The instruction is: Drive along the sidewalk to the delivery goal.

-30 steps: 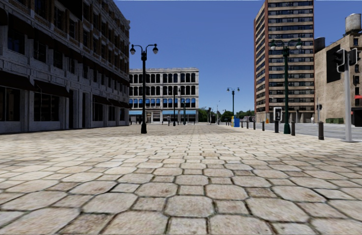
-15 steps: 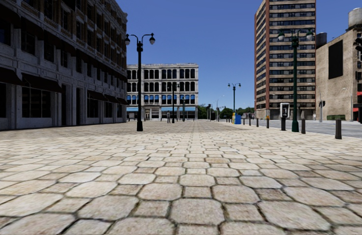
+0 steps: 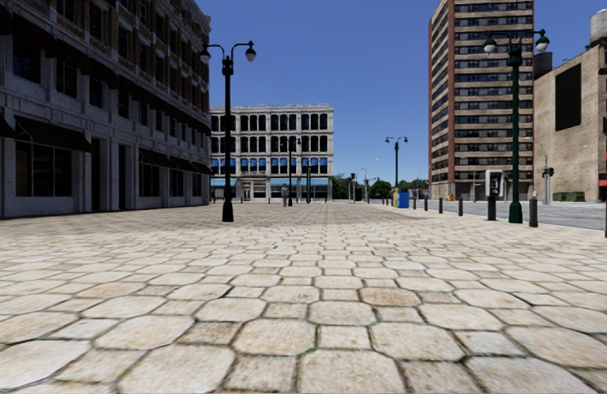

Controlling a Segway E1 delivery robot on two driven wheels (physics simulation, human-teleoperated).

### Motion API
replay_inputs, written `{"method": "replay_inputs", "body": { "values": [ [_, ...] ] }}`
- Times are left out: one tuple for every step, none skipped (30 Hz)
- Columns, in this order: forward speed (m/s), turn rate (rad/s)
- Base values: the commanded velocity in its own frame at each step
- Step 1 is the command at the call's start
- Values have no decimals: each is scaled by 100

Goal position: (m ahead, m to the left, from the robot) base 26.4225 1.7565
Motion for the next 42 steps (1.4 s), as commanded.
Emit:
{"method": "replay_inputs", "body": {
  "values": [
    [200,0],
    [200,0],
    [200,0],
    [200,0],
    [200,0],
    [200,0],
    [200,0],
    [200,0],
    [200,0],
    [200,0],
    [200,0],
    [200,0],
    [200,0],
    [200,0],
    [200,0],
    [200,0],
    [200,0],
    [200,0],
    [200,0],
    [200,0],
    [200,0],
    [200,0],
    [200,0],
    [200,0],
    [200,0],
    [200,0],
    [200,0],
    [200,0],
    [200,0],
    [200,0],
    [200,0],
    [200,0],
    [200,0],
    [200,0],
    [200,0],
    [200,0],
    [200,0],
    [200,0],
    [200,0],
    [200,0],
    [200,0],
    [200,0]
  ]
}}
